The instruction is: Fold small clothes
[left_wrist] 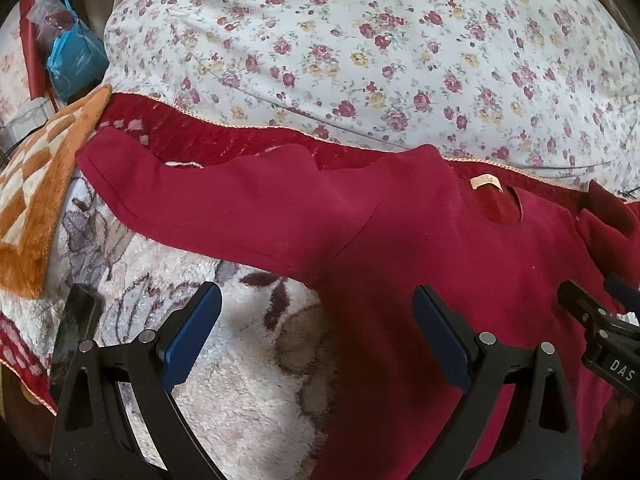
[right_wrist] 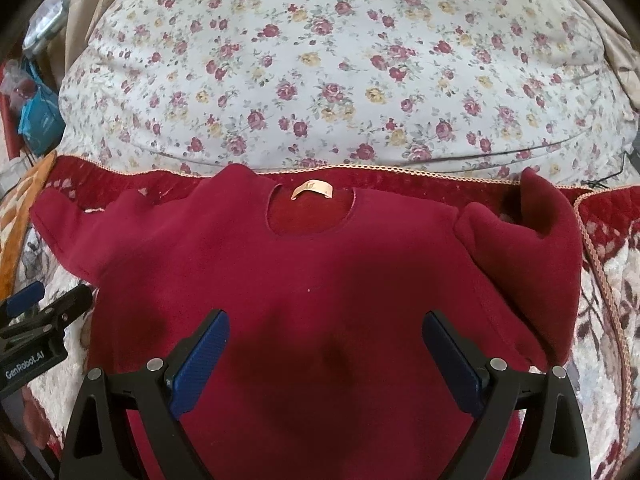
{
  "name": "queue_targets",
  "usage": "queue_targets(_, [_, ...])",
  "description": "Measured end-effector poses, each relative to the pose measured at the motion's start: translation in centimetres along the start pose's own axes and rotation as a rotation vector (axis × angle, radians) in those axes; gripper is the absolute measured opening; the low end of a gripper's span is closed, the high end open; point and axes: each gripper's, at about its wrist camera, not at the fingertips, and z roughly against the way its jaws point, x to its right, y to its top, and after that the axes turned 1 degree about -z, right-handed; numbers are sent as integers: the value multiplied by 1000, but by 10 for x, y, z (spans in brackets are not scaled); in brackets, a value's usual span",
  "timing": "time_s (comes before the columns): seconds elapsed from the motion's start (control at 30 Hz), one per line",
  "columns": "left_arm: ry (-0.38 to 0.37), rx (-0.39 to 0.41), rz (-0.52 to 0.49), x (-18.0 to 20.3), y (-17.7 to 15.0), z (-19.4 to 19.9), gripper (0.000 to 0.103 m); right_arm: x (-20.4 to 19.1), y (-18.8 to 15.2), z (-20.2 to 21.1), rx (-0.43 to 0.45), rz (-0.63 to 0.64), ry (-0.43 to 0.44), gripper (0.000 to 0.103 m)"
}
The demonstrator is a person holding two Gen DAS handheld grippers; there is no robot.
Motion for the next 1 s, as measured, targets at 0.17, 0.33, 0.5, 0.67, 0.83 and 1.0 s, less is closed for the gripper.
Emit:
queue_targets(0.17, [16,-5,10,-8,2,-3,96,0,-1,-3,-14,-7,10,96])
queue_targets(0.33, [32,-10,30,-23,4,-8,96,-6,-3,-6,-25,11,24,96])
queue_targets(0.5, [108,-13,108,-64,15,-22,96,-10,-4,-6,-37,28,43,96])
queue_targets(0.67, [245,-21,245,-129,34,-49,96,-7,-3,-6,-44,6,76,96])
queue_targets(0.83, [400,-48,392,-190,44,-82,96,-9,-5,-13,-79,6,108,96])
queue_targets(1.0, [449,-91,448,-219,51,-119,96,-7,-5,-19,-113,-8,140,96])
